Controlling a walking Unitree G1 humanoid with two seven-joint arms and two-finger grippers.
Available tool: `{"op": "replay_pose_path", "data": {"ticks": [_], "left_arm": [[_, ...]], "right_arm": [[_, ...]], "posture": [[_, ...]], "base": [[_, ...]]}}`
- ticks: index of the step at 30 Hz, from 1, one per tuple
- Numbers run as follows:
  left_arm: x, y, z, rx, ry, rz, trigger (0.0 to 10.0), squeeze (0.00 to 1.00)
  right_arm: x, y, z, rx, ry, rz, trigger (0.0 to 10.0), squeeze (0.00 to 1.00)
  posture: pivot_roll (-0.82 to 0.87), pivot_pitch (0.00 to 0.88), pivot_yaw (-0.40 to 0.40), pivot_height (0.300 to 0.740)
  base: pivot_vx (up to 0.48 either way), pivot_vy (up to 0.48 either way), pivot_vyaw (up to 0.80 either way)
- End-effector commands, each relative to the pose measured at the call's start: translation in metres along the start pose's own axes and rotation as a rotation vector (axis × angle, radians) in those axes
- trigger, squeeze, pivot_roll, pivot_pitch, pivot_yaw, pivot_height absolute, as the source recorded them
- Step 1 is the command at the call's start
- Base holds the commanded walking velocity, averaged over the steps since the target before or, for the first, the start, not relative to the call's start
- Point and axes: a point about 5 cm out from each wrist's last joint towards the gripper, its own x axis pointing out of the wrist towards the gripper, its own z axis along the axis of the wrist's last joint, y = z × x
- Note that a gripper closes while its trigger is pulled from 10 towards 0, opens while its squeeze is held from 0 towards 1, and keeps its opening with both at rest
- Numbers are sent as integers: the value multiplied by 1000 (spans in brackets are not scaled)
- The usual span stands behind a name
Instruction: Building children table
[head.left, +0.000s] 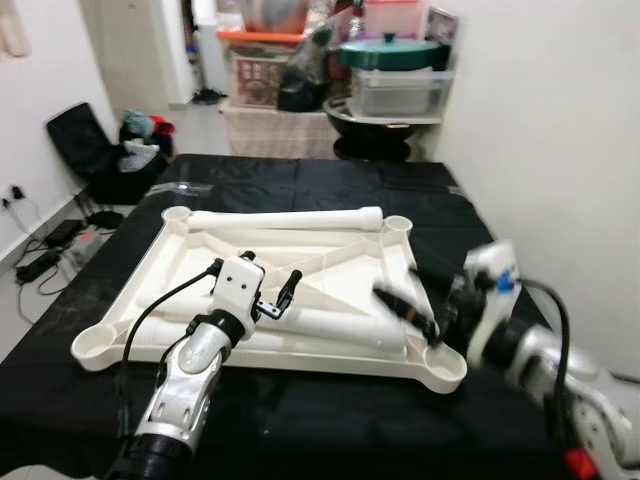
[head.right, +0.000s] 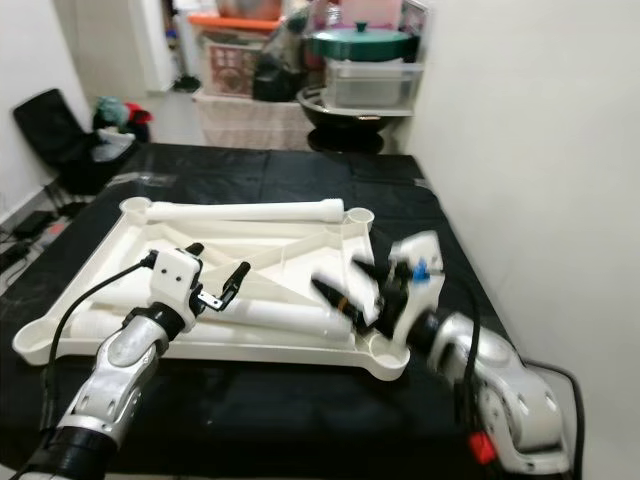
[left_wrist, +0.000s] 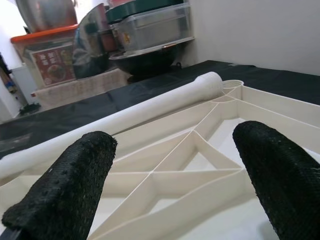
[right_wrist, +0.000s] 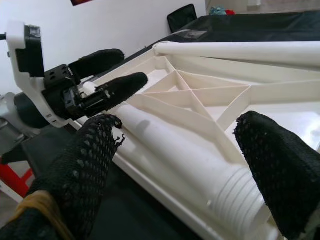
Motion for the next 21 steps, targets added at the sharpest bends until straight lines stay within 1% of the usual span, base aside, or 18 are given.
{"op": "replay_pose_path", "data": {"ticks": [1,2,3,4,5,6,7,8,9,10,15,21], "left_arm": [[-3,4,-4,2,16,9,10000,0],[-3,3,-4,3,16,7,10000,0],[-3,3,-4,3,16,7,10000,0],[-3,3,-4,2,16,5,10000,0],[-3,3,-4,2,16,5,10000,0],[-3,2,-4,2,15,3,10000,0],[-3,2,-4,2,15,3,10000,0],[-2,1,-5,0,14,0,10000,0],[-2,1,-5,0,14,0,10000,0],[-2,0,-4,1,12,-5,10000,0],[-2,2,-3,4,10,-3,10000,0],[-3,2,-4,4,10,-2,10000,0]], "right_arm": [[0,0,-3,21,23,10,10000,0],[-3,-9,-11,69,45,-41,10000,0],[-3,-9,-11,69,45,-41,10000,0],[-4,-19,-17,141,58,-105,10000,0],[-4,-19,-17,141,58,-105,10000,0],[-3,-28,-23,197,64,-167,10000,0],[-3,-28,-23,197,64,-167,10000,0],[-1,-34,-32,233,80,-212,10000,0],[-1,-34,-32,233,80,-212,10000,0],[2,-38,-42,266,102,-254,10000,0],[4,-40,-49,266,124,-275,10000,0],[7,-39,-50,276,115,-259,10000,0]], "posture": [[28,0,-59,740],[26,0,-57,740],[26,0,-57,740],[26,0,-55,740],[26,0,-55,740],[25,0,-53,740],[25,0,-53,740],[27,0,-52,740],[27,0,-52,740],[34,0,-54,740],[37,0,-57,740],[35,0,-57,740]], "base": [[0,0,0],[0,0,0],[0,0,0],[0,0,0],[0,0,0],[0,0,0],[0,0,0],[0,0,0],[0,0,0],[0,0,0],[0,0,0],[0,0,0]]}}
